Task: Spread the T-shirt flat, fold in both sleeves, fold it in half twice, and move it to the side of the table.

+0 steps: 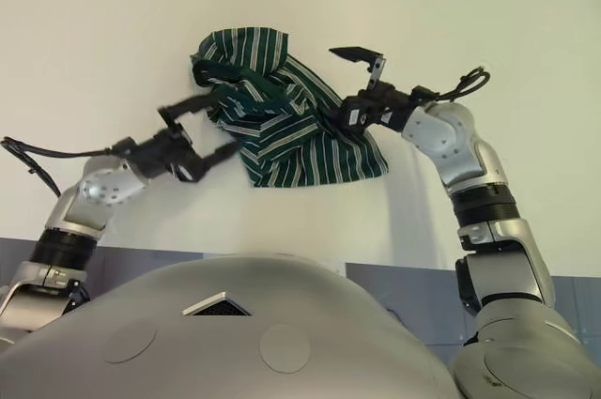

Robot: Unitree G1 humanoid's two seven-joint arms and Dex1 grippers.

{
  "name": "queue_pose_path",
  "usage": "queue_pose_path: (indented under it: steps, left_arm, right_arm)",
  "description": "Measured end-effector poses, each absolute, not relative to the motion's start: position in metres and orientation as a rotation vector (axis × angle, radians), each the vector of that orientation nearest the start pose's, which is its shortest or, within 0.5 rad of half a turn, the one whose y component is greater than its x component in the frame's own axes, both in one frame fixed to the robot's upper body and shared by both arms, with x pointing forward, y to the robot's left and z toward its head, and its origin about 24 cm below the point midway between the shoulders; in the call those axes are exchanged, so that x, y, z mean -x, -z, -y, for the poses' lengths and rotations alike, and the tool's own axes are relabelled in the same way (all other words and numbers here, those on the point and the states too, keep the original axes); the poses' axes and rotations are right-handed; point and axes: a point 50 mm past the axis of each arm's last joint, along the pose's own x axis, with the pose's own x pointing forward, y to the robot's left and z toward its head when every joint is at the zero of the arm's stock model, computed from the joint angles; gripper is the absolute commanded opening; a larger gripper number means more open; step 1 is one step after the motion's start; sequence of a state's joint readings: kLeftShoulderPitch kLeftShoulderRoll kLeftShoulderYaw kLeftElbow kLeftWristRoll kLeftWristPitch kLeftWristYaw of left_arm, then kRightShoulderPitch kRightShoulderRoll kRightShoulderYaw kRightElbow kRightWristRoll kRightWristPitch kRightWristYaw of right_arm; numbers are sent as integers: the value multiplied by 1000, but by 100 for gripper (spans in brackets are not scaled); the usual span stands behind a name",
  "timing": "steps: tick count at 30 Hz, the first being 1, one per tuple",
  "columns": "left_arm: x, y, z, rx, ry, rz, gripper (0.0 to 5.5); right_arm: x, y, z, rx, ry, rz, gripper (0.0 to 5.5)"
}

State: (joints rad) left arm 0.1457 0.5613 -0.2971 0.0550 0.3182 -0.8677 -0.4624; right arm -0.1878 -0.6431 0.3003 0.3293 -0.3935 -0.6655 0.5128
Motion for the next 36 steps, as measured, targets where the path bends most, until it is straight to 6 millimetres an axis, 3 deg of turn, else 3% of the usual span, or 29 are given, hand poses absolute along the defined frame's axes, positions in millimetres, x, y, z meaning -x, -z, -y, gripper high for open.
queue_pose_path:
  steps: [6,8,11,14,20,24,26,29,33,36]
  left_arm:
    - [-186,-64,-167,-703,1038,451,438]
    - [-191,-76,-175,-570,1001,456,438]
    - [-200,-111,-176,-233,929,544,438]
    - [-220,-124,-165,-198,895,547,438]
    - [-273,-112,-114,-513,850,440,438]
    - [-290,-76,-86,-683,924,272,438]
    - [-287,-55,-83,-734,998,183,438]
    - [-268,-31,-81,-762,1186,96,438]
    - [-253,-29,-83,-791,1341,136,438]
    - [-221,-28,-95,-740,1517,171,438]
  right_arm:
    - [-261,-34,179,1147,-1004,163,540]
    - [-265,-35,182,1154,-982,160,540]
    - [-265,-34,183,1153,-979,158,540]
    - [-266,-33,184,1163,-986,149,540]
    - [-267,-35,182,1171,-986,162,540]
    - [-267,-35,180,1174,-994,163,540]
    - [-267,-35,180,1174,-994,163,540]
    - [-268,-36,181,1177,-993,166,540]
    - [-268,-36,182,1180,-992,160,540]
    - [-272,-36,184,1186,-959,147,540]
